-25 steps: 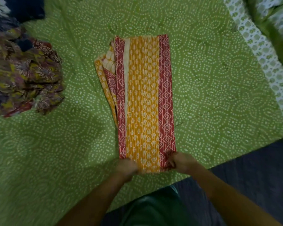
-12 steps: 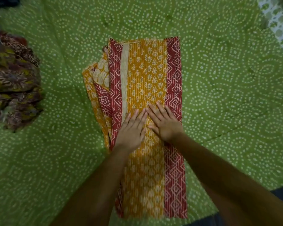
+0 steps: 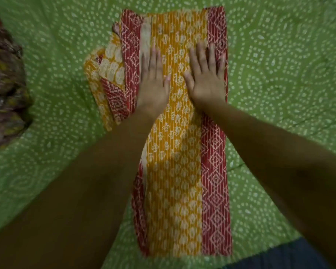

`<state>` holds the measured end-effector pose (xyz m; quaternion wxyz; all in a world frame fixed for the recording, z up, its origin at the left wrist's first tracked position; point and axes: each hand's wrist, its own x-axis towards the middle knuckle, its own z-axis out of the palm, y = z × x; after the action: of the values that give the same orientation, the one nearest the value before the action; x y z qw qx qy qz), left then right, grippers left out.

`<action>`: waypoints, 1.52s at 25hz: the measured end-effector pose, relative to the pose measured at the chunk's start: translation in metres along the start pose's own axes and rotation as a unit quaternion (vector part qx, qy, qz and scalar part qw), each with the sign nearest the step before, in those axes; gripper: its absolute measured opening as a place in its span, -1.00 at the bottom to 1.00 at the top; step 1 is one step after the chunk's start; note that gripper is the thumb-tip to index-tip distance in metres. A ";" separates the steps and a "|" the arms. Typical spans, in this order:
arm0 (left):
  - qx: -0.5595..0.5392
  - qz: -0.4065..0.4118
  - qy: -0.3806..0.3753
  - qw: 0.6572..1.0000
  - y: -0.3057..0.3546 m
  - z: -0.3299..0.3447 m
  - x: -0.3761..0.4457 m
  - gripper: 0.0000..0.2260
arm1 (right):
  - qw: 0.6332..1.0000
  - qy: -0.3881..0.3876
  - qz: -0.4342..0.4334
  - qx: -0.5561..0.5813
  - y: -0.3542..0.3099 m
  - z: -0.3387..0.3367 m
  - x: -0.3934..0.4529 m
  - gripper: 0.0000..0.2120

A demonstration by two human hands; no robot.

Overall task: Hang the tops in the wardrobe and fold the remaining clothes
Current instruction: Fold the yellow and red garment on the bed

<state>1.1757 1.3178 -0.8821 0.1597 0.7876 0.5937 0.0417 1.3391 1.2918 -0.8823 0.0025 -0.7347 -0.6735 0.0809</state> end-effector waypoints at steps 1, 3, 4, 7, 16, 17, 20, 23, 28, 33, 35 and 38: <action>0.032 0.023 -0.015 0.999 0.007 0.007 -0.040 -0.46 | 0.999 -0.021 -0.024 0.014 -0.011 0.009 -0.040 -0.42; 0.060 0.096 -0.052 0.992 0.016 0.020 -0.139 -0.46 | 0.993 -0.073 -0.087 0.031 -0.023 0.023 -0.133 -0.43; 0.045 0.131 -0.074 0.988 0.017 0.027 -0.192 -0.45 | 0.989 -0.092 -0.113 0.034 -0.023 0.025 -0.178 -0.44; 0.046 0.236 -0.156 0.958 0.009 0.038 -0.333 -0.43 | 0.974 -0.146 -0.175 -0.006 -0.013 0.028 -0.282 -0.43; -0.314 -0.451 0.105 0.829 -0.040 -0.034 -0.233 -0.52 | 0.941 -0.216 0.034 0.258 -0.037 -0.024 -0.208 -0.61; -0.454 -0.492 0.123 0.733 -0.047 -0.047 -0.198 -0.62 | 0.927 -0.233 0.074 0.285 -0.040 -0.027 -0.189 -0.62; -0.684 -0.474 -0.035 0.553 -0.050 -0.090 -0.116 -0.69 | 0.916 -0.256 0.120 0.284 -0.040 -0.018 -0.159 -0.54; -0.700 -0.444 -0.141 0.541 -0.056 -0.105 -0.080 -0.66 | 0.924 -0.245 0.137 0.259 -0.038 -0.008 -0.159 -0.56; -0.795 -0.369 -0.050 0.478 -0.108 -0.116 -0.102 -0.51 | 0.947 -0.191 0.166 0.198 -0.053 -0.007 -0.171 -0.60; -0.731 -0.392 0.093 0.552 -0.170 -0.148 -0.165 -0.78 | 0.944 -0.075 0.220 0.233 -0.094 -0.024 -0.184 -0.72; -0.568 -0.434 0.163 0.680 -0.204 -0.150 -0.199 -0.73 | 0.962 -0.037 0.175 0.207 -0.124 -0.038 -0.188 -0.69; -0.323 -0.421 0.122 0.839 -0.251 -0.140 -0.235 -0.65 | 0.989 -0.019 0.046 0.137 -0.169 -0.047 -0.182 -0.63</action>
<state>0.8397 1.1851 -0.7960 0.3339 0.3541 0.8354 0.2555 1.1631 1.1318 -0.7953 0.0865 -0.7559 -0.6215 0.1869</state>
